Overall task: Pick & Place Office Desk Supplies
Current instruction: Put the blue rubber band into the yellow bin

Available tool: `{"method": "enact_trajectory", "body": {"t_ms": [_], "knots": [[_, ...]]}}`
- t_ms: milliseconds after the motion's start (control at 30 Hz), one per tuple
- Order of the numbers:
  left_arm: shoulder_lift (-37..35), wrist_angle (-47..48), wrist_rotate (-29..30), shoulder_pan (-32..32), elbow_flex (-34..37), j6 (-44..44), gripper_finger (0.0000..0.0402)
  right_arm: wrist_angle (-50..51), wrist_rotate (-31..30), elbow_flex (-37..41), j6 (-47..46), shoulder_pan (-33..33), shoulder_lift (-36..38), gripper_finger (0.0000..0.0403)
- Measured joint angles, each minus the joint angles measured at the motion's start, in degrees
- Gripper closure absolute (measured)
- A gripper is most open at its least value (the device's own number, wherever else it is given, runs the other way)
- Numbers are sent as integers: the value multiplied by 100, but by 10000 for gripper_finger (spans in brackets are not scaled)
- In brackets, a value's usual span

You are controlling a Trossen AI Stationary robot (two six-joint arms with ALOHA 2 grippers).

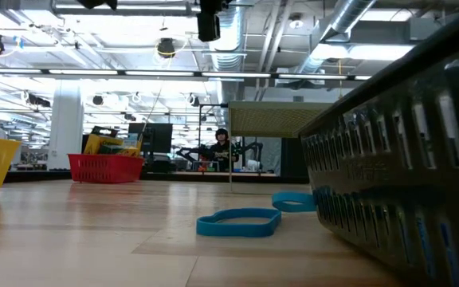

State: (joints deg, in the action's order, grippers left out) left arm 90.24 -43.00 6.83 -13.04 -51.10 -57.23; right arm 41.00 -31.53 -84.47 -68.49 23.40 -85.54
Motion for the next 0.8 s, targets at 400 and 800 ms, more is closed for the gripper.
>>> {"method": "enact_trajectory", "body": {"t_ms": [400, 800], "knots": [[-63, 192, -19, -10, -12, 0, 338, 9, -34, 0, 9, 18, 0, 403], [-310, 623, -2, -120, -3, 94, 400, -381, 25, 0, 375, 24, 0, 365]]}}
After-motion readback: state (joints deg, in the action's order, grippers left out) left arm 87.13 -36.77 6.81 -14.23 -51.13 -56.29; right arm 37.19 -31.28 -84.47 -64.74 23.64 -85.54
